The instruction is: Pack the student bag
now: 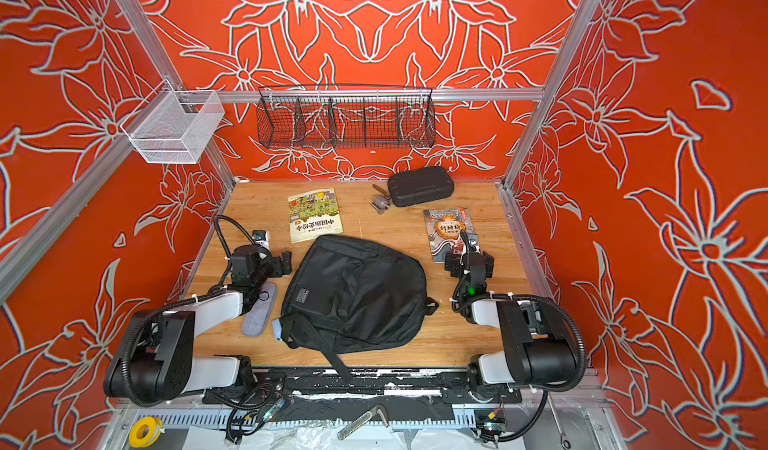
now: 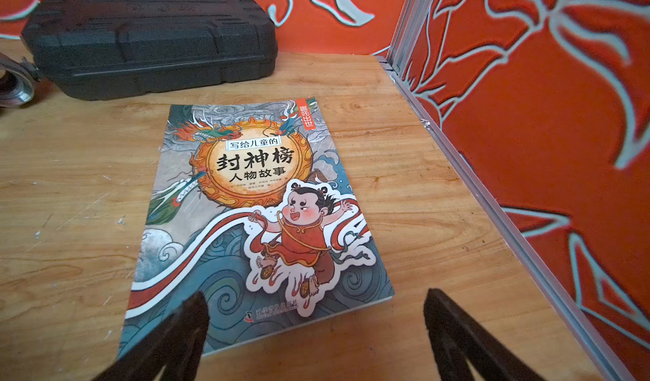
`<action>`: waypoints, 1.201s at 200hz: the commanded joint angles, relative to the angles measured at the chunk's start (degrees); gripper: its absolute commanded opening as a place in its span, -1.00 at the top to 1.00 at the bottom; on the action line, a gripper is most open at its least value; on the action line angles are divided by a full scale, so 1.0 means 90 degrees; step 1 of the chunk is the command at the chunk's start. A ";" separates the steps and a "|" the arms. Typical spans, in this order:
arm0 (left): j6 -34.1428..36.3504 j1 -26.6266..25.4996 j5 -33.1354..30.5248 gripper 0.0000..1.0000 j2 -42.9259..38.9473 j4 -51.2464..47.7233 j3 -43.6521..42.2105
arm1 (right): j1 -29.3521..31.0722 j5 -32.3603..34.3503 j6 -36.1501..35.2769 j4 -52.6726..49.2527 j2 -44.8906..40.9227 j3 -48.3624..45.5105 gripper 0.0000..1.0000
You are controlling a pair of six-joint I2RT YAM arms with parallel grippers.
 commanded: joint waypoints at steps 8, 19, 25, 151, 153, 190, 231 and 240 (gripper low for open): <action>0.0074 0.0022 -0.0031 -0.95 0.0004 0.0015 0.0001 | -0.0016 0.0130 0.0128 0.0009 0.0010 0.0104 -0.95; 0.0074 0.0021 -0.0031 -0.95 0.0012 0.0012 0.0001 | -0.0016 0.0128 0.0129 0.0004 0.0010 0.0095 -0.95; 0.0074 0.0017 -0.0031 -0.95 0.0008 0.0015 0.0001 | -0.0021 0.0130 0.0121 0.0009 0.0001 0.0094 -0.95; 0.0069 0.0027 -0.0025 -0.95 0.0008 0.0002 0.0012 | -0.0016 -0.0010 0.0076 0.0036 -0.0020 0.0072 -0.92; 0.0056 0.0022 -0.0041 -0.95 0.0009 0.0004 0.0011 | -0.0021 -0.0059 0.0053 0.0026 -0.0020 0.0081 -0.92; -0.0259 0.0022 -0.0685 -0.96 -0.0249 -0.0645 0.0325 | -0.0004 -0.0751 -0.0242 -0.0133 -0.0130 0.0223 -0.81; -0.1250 -0.0161 -0.0002 -0.96 -0.0934 -0.4492 0.2299 | 0.0319 -0.3806 -0.2004 -0.3595 -0.1465 0.1695 -0.58; -0.1873 -0.0387 -0.0025 -0.95 -0.0982 -0.5296 0.2600 | 0.0564 -0.4210 -0.2575 -0.4316 -0.1499 0.2048 -0.55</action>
